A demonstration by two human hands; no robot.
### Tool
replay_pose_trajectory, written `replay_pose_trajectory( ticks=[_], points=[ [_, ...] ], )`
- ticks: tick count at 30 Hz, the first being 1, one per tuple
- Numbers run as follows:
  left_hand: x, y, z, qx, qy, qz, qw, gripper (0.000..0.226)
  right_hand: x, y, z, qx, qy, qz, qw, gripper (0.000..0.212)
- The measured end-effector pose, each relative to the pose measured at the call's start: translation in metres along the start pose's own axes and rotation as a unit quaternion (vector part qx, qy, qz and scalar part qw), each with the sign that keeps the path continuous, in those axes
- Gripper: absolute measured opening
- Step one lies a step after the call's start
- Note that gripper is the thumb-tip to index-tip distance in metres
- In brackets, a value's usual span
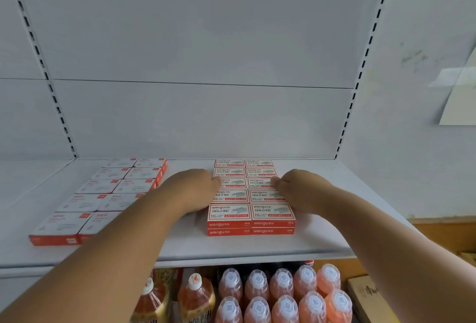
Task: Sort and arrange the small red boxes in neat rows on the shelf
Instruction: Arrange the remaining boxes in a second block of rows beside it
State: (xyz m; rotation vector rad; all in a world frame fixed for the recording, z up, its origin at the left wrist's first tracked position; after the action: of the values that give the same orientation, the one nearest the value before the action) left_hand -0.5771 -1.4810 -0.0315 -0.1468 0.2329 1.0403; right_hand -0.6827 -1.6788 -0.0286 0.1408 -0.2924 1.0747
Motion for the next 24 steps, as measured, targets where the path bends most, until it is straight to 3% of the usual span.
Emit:
replay_pose_trajectory(
  ticks=[6,12,18,24],
  points=[
    [-0.001,0.0,0.004,-0.011,0.008,0.01,1.0,0.058,-0.005,-0.004,0.003,0.012,-0.07,-0.019,0.997,0.055],
    [-0.005,-0.014,0.012,-0.02,0.002,0.028,0.999,0.059,-0.003,-0.027,0.007,-0.019,-0.037,-0.016,0.999,0.052],
    [-0.004,-0.026,0.002,-0.012,-0.01,0.023,1.0,0.042,0.0,-0.033,-0.002,-0.003,-0.003,-0.006,1.0,0.049],
    [-0.003,-0.027,0.008,-0.014,-0.005,0.041,0.999,0.054,-0.003,-0.039,0.0,0.018,-0.053,-0.024,0.998,0.058]
  ],
)
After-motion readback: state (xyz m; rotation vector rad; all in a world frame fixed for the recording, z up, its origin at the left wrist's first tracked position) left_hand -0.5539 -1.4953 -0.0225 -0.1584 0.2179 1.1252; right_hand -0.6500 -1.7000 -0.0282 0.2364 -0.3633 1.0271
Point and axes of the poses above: each hand's wrist, its own y-axis away from the middle knuckle, its own z-axis out of the back of the hand, x = y × z, the point moved 7 cm from there along -y, towards the middle knuckle, and after that the axes turned 6 degrees about -x, right-handed, at the moved point
